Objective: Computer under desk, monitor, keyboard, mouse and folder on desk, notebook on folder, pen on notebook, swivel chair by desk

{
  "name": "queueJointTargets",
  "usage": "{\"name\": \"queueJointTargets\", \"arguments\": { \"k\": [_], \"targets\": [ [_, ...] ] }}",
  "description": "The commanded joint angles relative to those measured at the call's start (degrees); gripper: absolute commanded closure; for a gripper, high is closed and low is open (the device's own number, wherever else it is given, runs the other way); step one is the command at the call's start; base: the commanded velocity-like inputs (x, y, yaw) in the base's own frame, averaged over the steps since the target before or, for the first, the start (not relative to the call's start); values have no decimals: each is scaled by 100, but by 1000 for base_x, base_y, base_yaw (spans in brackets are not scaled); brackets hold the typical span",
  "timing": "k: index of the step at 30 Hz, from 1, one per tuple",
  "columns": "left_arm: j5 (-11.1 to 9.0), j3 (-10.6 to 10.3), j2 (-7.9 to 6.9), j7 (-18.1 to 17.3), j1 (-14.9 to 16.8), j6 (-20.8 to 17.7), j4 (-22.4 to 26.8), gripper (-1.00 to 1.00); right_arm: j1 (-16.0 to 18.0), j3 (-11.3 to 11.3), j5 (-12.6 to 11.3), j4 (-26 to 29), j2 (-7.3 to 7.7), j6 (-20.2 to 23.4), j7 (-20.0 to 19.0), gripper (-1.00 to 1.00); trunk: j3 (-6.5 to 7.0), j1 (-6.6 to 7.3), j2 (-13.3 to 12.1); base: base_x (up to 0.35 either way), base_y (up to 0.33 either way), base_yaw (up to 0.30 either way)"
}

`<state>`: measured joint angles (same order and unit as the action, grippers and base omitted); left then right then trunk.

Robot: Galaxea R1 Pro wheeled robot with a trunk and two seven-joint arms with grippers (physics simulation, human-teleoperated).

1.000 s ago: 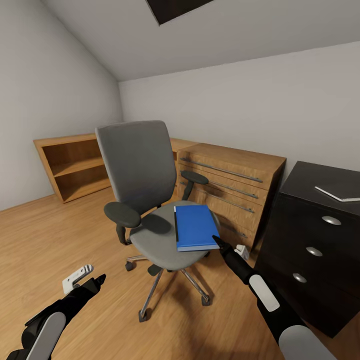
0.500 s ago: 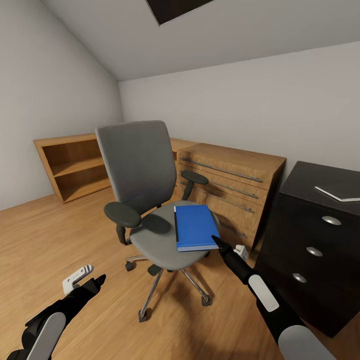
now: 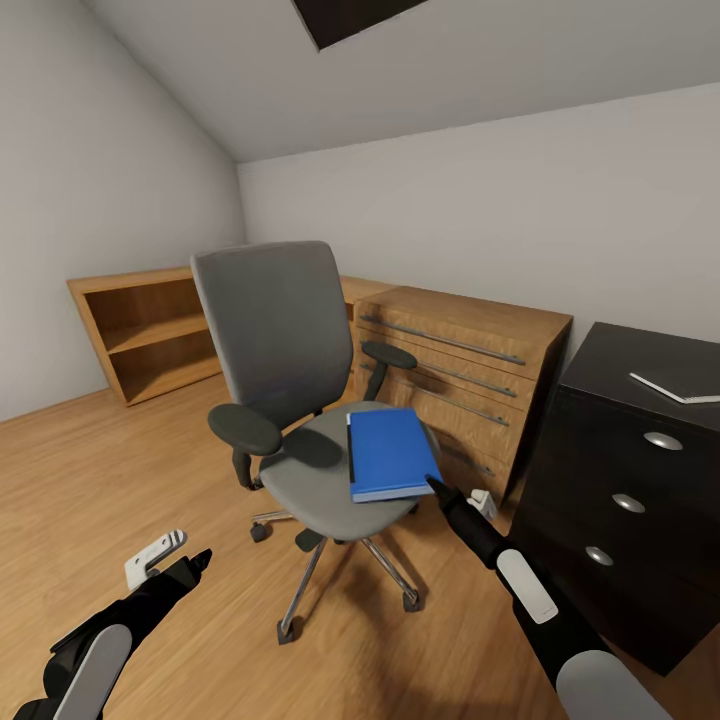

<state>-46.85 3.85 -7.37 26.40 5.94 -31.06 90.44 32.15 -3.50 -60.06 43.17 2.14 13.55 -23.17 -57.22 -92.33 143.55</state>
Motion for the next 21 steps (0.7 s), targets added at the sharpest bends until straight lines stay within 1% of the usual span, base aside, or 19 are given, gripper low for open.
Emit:
{"name": "queueJointTargets", "arguments": {
  "k": [1,10,21],
  "targets": [
    [-61,0,-1,50,3,-14,7,-100,2,-19,-60,-1,5,25,4,100,-6,1,2,0,0,0],
    [-54,-6,-1,50,3,-14,8,-100,2,-19,-59,-1,5,25,5,100,-6,1,2,0,0,0],
    [-58,-6,-1,51,3,-21,3,-100,1,-10,-59,7,6,25,-3,100,238,29,-12,0,0,0]
  ]
}}
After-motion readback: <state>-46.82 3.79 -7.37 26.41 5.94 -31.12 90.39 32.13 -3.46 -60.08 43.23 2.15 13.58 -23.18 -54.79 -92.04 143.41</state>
